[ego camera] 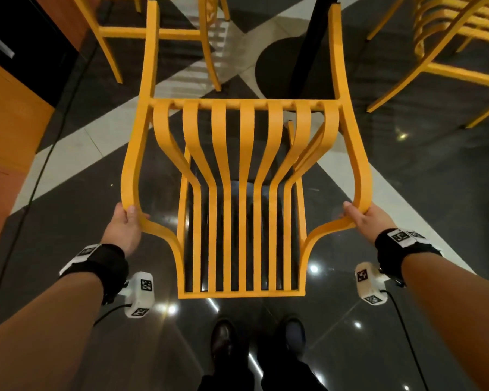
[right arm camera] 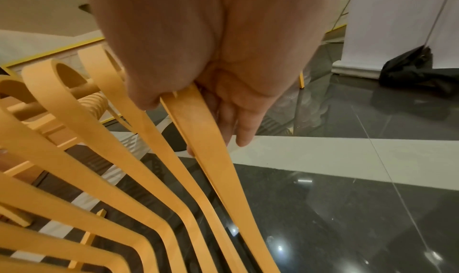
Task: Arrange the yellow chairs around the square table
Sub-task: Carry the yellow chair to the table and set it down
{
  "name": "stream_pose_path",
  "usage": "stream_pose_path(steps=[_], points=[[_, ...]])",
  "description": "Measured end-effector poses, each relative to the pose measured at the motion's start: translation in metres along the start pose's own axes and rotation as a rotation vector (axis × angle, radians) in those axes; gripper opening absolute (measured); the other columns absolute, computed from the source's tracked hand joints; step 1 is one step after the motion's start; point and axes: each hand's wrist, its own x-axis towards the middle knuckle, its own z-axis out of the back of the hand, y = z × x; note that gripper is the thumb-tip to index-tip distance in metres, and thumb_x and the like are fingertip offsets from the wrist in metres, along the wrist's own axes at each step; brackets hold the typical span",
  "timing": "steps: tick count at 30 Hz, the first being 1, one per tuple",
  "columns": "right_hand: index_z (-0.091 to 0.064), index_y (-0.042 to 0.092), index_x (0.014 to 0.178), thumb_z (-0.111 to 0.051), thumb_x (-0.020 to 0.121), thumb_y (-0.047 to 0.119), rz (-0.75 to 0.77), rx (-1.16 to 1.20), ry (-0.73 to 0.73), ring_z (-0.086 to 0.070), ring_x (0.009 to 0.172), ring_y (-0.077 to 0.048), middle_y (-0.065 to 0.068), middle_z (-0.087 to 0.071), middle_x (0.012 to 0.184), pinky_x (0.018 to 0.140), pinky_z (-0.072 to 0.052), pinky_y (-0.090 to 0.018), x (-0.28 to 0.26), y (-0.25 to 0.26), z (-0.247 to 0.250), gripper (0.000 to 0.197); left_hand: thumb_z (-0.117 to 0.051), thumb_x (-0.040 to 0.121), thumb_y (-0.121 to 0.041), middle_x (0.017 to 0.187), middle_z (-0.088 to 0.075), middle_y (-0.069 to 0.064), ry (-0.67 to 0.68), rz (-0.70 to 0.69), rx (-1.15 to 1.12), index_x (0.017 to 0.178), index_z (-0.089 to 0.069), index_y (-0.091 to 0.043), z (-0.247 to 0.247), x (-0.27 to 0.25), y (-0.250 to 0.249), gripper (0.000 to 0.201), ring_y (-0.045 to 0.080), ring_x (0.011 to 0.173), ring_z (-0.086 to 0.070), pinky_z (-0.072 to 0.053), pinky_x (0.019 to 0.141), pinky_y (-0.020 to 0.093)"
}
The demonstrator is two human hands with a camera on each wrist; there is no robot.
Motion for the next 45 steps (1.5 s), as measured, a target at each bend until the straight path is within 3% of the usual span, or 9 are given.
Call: stream_pose_path(steps=[5,10,15,21,27,31,36,41,45], points=[[-0.07,0.005,0.097,-0.049,0.1,0.04,-0.011,0.009,-0.026,-0.052,0.065,-0.007,0.009,-0.059,0.068,0.076,-0.039,-0.034,-0.015,-0.003,0.011,0.041,-0.024,0.104,-0.036,0.112,-0.067,0.004,-0.013,0.009,-0.015,0.124,-0.049,-0.009,0.014,-0.015,-0.011,0.042,0.031,0.107,-0.054,-0.03,0.087,0.032],[-0.064,0.006,0.08,-0.049,0.1,0.035,-0.003,0.087,-0.099,-0.053,0.061,-0.015,0.005,-0.058,0.061,0.059,-0.036,-0.03,-0.048,0.022,0.05,0.038,-0.024,0.104,-0.035,0.099,-0.066,0.007,-0.068,-0.018,-0.075,0.12,-0.048,-0.006,0.04,-0.04,-0.044,0.04,0.025,0.092,-0.05,-0.033,0.083,0.034],[-0.063,0.003,0.085,-0.048,0.098,0.042,-0.004,0.177,-0.122,-0.064,0.066,-0.018,-0.004,-0.067,0.064,0.058,-0.044,-0.028,-0.074,0.052,0.1,0.044,-0.023,0.103,-0.039,0.094,-0.066,0.012,-0.12,-0.048,-0.065,0.122,-0.046,-0.005,0.073,-0.061,-0.095,0.046,0.03,0.09,-0.054,-0.038,0.081,0.038],[-0.056,0.013,0.08,-0.05,0.095,0.049,-0.025,0.273,-0.203,-0.066,0.065,-0.024,-0.016,-0.071,0.076,0.057,-0.045,-0.03,-0.105,0.071,0.138,0.04,-0.021,0.099,-0.05,0.081,-0.068,0.008,-0.115,-0.044,0.082,0.114,-0.049,-0.009,0.104,-0.061,-0.147,0.051,0.039,0.105,-0.062,-0.045,0.097,0.051],[-0.076,0.01,0.078,-0.057,0.087,0.06,-0.232,0.268,-0.056,-0.066,0.08,-0.023,0.002,-0.072,0.076,0.084,-0.05,-0.04,-0.126,0.025,0.093,0.053,-0.022,0.102,-0.045,0.088,-0.068,0.014,-0.12,-0.019,0.127,0.12,-0.048,-0.004,0.105,-0.066,-0.154,0.052,0.037,0.102,-0.062,-0.042,0.089,0.045],[-0.074,0.002,0.07,-0.059,0.079,0.034,-0.351,0.405,-0.181,-0.067,0.065,-0.027,-0.006,-0.073,0.062,0.078,-0.058,-0.042,-0.124,0.025,0.07,0.037,-0.021,0.101,-0.045,0.081,-0.066,0.011,-0.146,-0.036,0.144,0.12,-0.049,-0.003,0.101,-0.06,-0.143,0.054,0.037,0.099,-0.061,-0.042,0.09,0.046],[-0.07,-0.003,0.092,-0.053,0.061,0.031,-0.355,0.401,-0.192,-0.069,0.06,-0.03,-0.006,-0.071,0.053,0.071,-0.061,-0.045,-0.107,0.037,0.085,0.049,-0.024,0.099,-0.052,0.107,-0.071,0.014,-0.162,-0.097,-0.043,0.125,-0.05,-0.003,0.108,-0.063,-0.153,0.062,0.032,0.104,-0.06,-0.042,0.089,0.039],[-0.057,0.003,0.066,-0.052,0.07,0.022,-0.34,0.369,-0.19,-0.072,0.078,-0.039,-0.014,-0.073,0.061,0.081,-0.06,-0.052,-0.102,0.074,0.12,0.019,-0.033,0.1,-0.049,0.144,-0.049,0.021,0.04,0.009,0.202,0.143,-0.042,-0.01,0.089,-0.1,-0.093,0.059,0.041,0.129,-0.047,-0.036,0.103,0.043],[-0.068,0.002,0.075,-0.051,0.072,0.022,-0.383,0.389,-0.135,-0.074,0.075,-0.039,-0.013,-0.072,0.056,0.078,-0.061,-0.055,-0.086,0.083,0.139,0.026,-0.047,0.094,-0.05,0.153,-0.042,0.009,0.438,0.145,0.405,0.147,-0.04,-0.022,0.049,-0.176,-0.001,0.06,0.03,0.128,-0.05,-0.04,0.104,0.04]])
